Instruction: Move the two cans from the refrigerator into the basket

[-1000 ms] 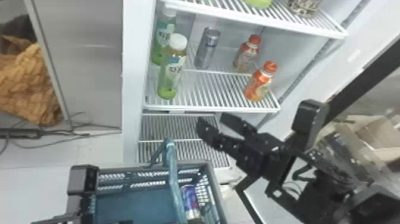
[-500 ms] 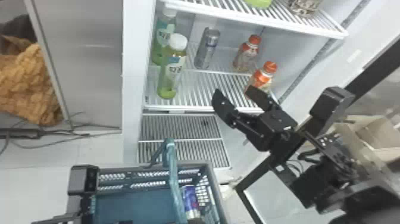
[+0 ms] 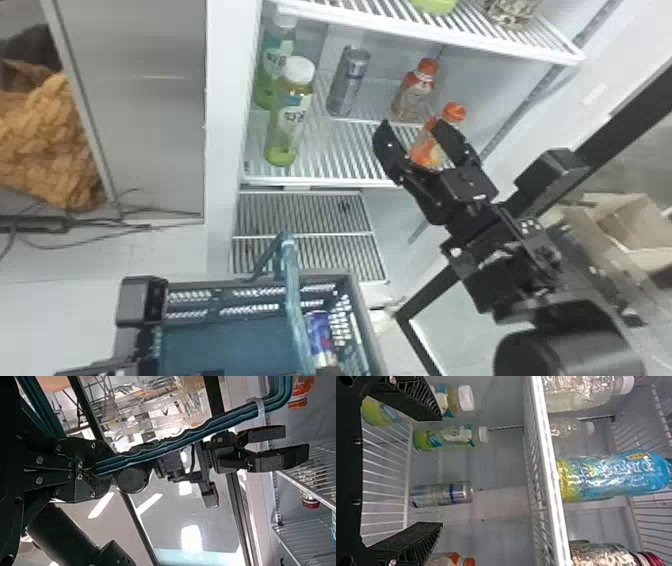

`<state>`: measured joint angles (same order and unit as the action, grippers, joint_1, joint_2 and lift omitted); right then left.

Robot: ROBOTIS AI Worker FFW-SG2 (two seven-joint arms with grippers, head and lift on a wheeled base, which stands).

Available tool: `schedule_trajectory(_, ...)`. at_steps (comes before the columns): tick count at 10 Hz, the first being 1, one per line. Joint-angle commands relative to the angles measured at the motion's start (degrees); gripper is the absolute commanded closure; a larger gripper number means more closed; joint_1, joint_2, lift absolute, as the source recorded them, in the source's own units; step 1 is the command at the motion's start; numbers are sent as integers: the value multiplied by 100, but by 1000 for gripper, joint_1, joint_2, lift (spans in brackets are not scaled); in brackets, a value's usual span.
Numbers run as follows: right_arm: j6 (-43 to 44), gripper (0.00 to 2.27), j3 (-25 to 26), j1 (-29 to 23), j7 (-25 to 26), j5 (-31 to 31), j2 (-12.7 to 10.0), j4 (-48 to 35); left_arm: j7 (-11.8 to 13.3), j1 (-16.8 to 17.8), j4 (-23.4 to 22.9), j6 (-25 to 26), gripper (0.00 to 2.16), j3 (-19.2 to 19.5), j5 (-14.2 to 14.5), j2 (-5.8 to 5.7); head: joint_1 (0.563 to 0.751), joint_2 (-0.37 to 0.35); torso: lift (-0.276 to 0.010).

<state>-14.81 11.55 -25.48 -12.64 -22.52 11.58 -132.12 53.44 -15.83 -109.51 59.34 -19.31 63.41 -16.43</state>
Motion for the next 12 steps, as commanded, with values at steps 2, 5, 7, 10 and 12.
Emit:
schedule_trajectory(2,722,61,-241,397,60,104,-16,844,0,22,18,0,1190,-11,0,0,695,-350,-276)
schedule_trajectory(5,1017,61,-413,693,95,196,-7,1463,0,36,32,0,1190,-22,11,0,695,-350,-276)
schedule_trajectory(7,1242,61,-458,861,156,230,2,1744,0,50,46,-42,1190,-57,46,-9,695,-350,-276)
schedule_trajectory(10,1551,61,-561,1269,209,401,19,2363,0,92,116,-98,1190,-91,91,0,695,-350,-276)
schedule_trajectory(12,1678,61,-721,1607,235,367,81,2785,0,120,130,-141,1190,-125,126,-9,695,-350,-276)
